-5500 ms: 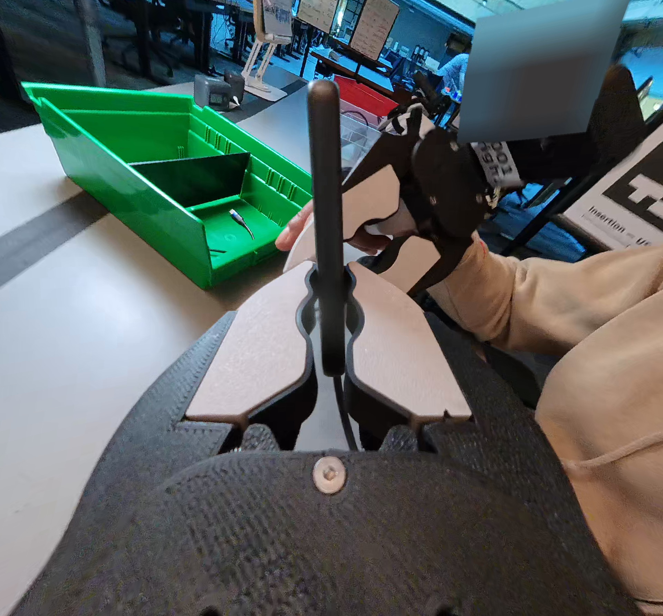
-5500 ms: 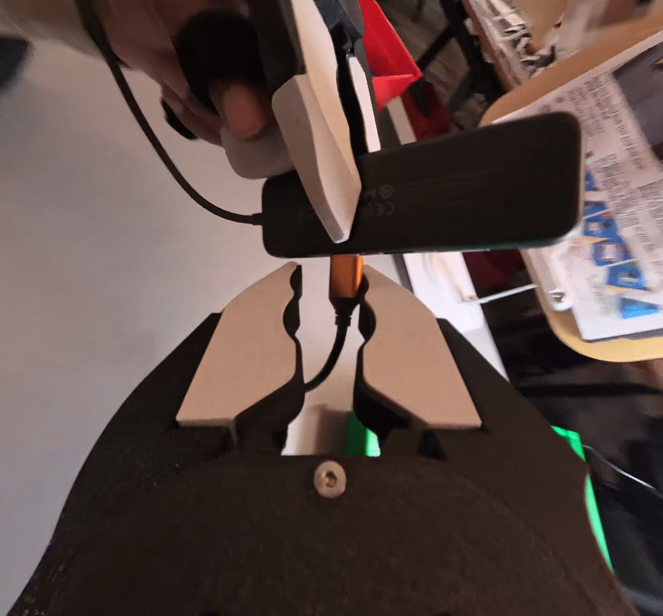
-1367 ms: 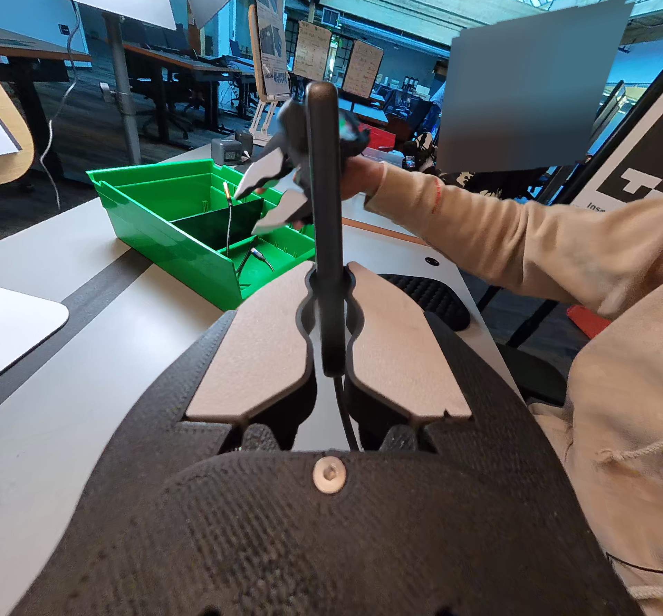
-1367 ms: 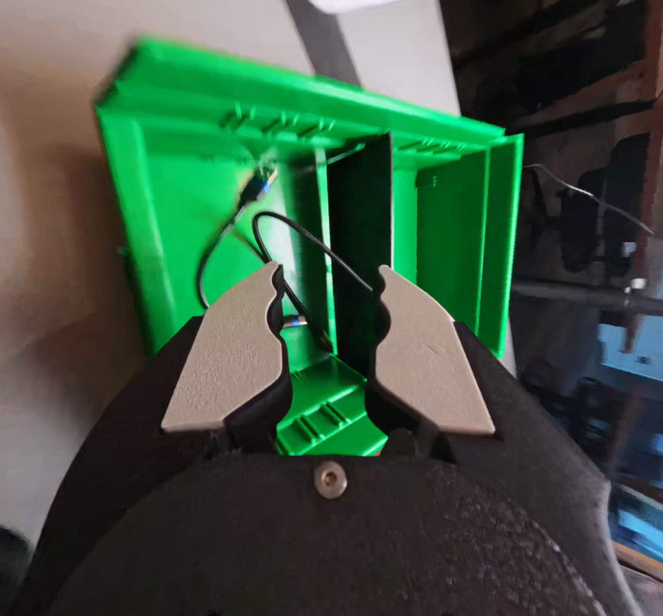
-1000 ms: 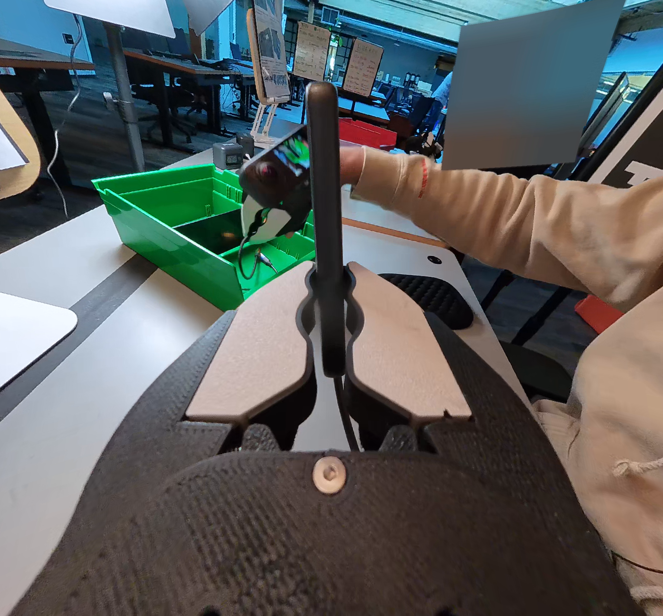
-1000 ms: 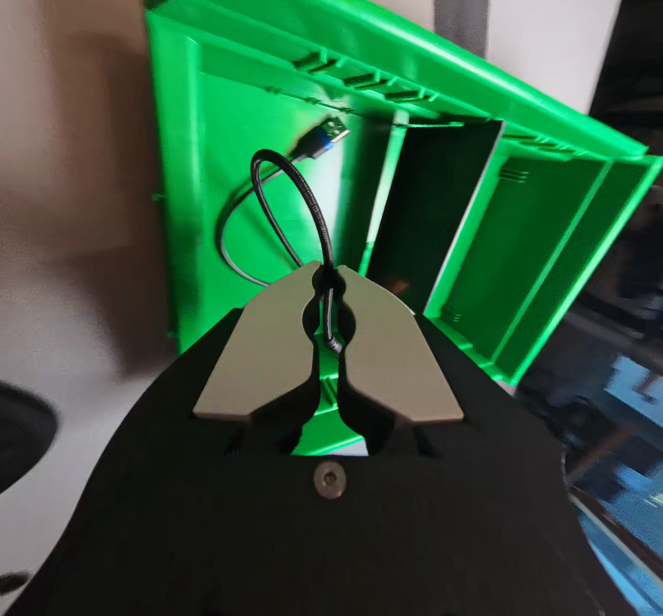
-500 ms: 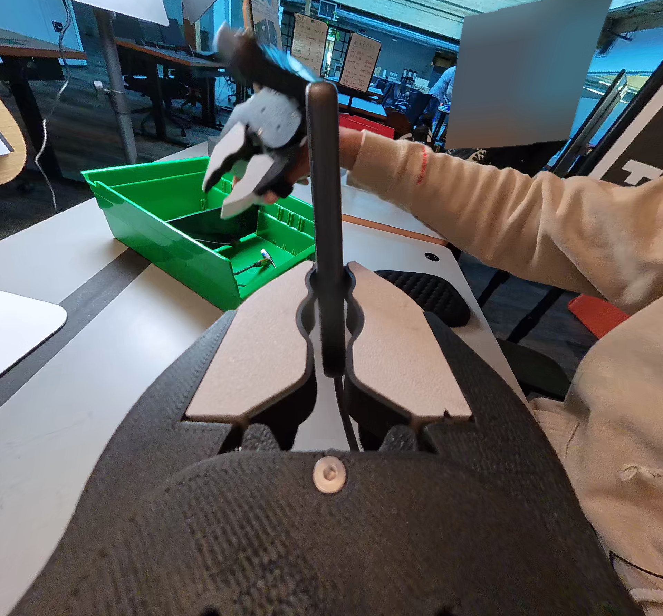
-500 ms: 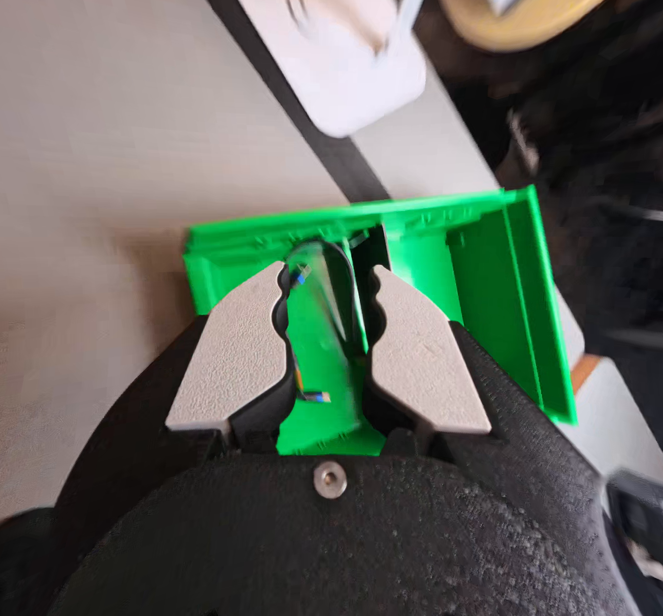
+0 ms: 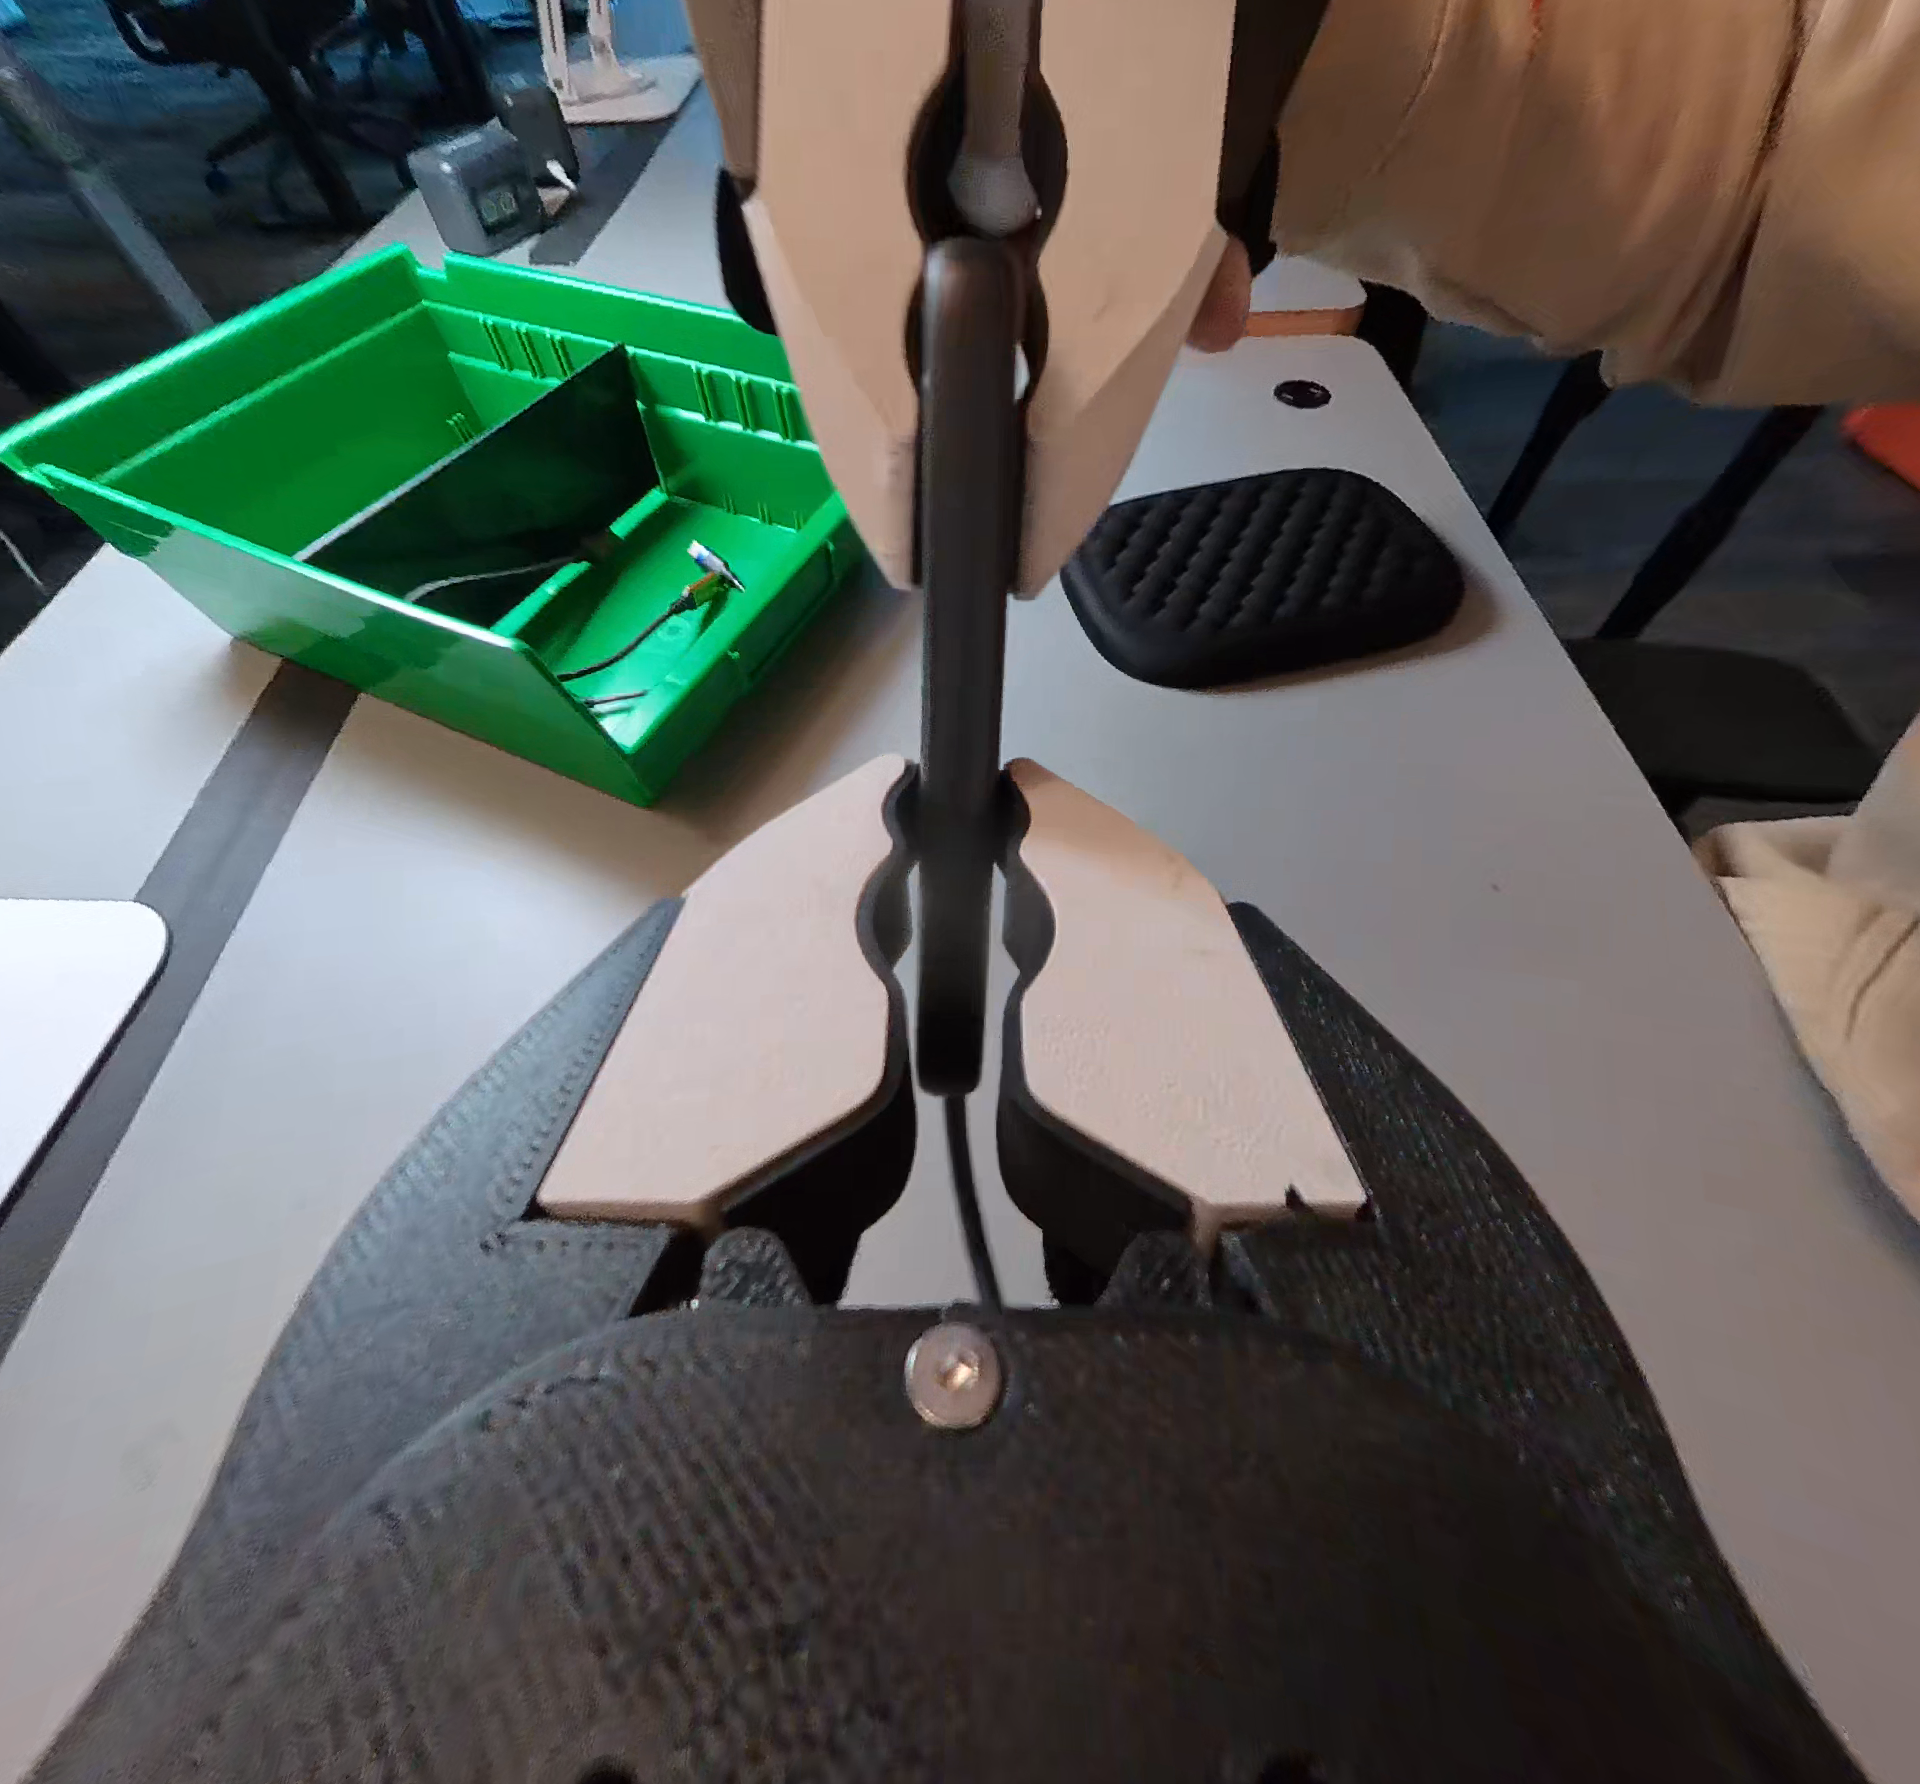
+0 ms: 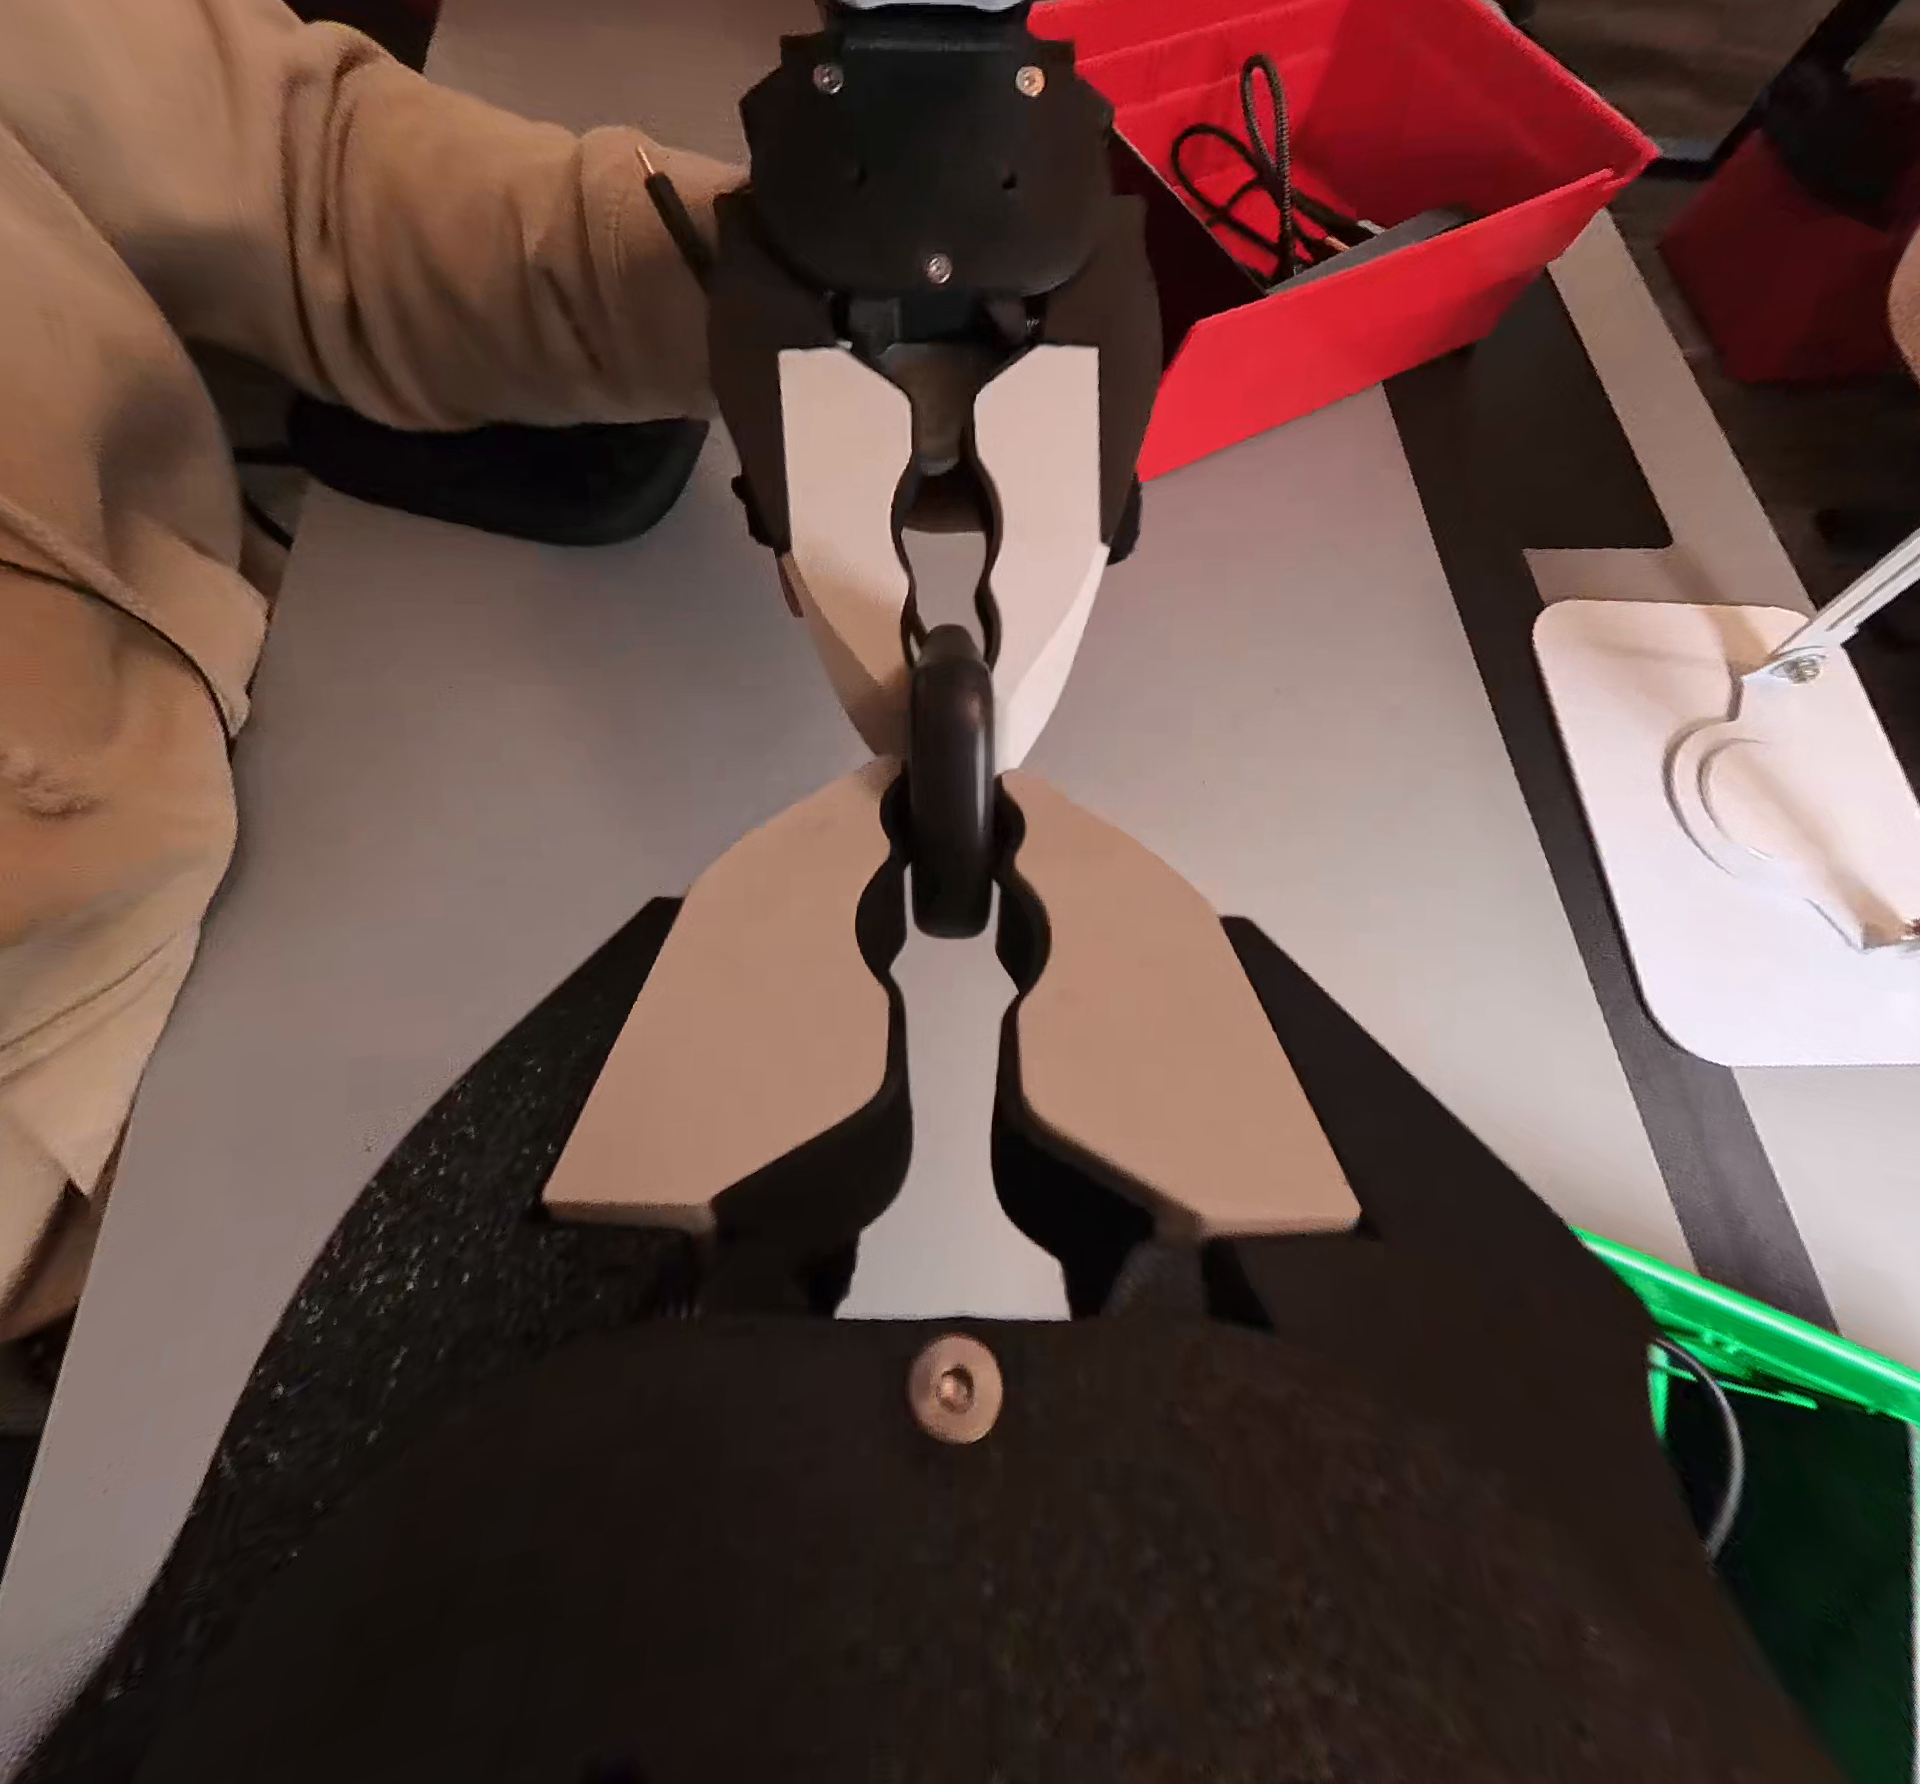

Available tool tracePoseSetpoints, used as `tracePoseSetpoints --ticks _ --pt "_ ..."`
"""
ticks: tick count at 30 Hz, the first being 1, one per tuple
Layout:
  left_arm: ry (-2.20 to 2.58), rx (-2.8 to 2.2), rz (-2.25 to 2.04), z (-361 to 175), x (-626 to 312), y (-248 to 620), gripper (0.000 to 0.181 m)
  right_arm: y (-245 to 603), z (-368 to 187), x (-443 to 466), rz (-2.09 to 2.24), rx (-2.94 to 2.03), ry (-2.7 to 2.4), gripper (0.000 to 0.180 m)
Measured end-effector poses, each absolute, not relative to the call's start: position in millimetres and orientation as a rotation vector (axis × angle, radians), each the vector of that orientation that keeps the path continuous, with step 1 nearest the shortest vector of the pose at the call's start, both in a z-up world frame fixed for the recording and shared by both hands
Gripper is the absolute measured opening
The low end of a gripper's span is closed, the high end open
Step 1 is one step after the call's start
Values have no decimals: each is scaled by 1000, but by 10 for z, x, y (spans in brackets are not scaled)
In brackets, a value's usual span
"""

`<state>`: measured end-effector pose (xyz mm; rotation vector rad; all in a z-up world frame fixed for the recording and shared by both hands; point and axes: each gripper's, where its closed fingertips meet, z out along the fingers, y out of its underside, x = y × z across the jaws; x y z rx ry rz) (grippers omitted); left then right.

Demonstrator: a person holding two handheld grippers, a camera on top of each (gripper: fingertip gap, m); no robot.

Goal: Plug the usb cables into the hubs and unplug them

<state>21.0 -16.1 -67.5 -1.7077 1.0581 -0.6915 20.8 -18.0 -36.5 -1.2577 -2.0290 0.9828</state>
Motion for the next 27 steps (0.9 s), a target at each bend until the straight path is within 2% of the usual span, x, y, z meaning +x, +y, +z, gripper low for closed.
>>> tracePoseSetpoints --ticks 1,3,5,11,19,22,27 --pt "1044 -1691 -704 -635 206 -163 15 -201 -342 249 983 -1247 -2037 12" --pt "1006 -1660 -750 -525 175 -171 39 -245 -252 364 1004 -1249 -2042 12" --pt "979 -1597 -780 -375 99 -198 46 -221 -170 510 960 -1255 -2039 12" --pt "731 -1370 -842 297 -550 -243 39 243 70 1126 745 -1401 -1893 12" --pt "643 -1357 -809 420 -794 -232 36 1684 621 1756 351 -1583 -1405 12" --pt "663 -1383 -803 349 -731 -204 36 2217 512 1816 260 -1630 -1303 12" --pt "678 -1409 -795 278 -697 -173 35 2857 -161 1687 272 -1769 -1240 12"
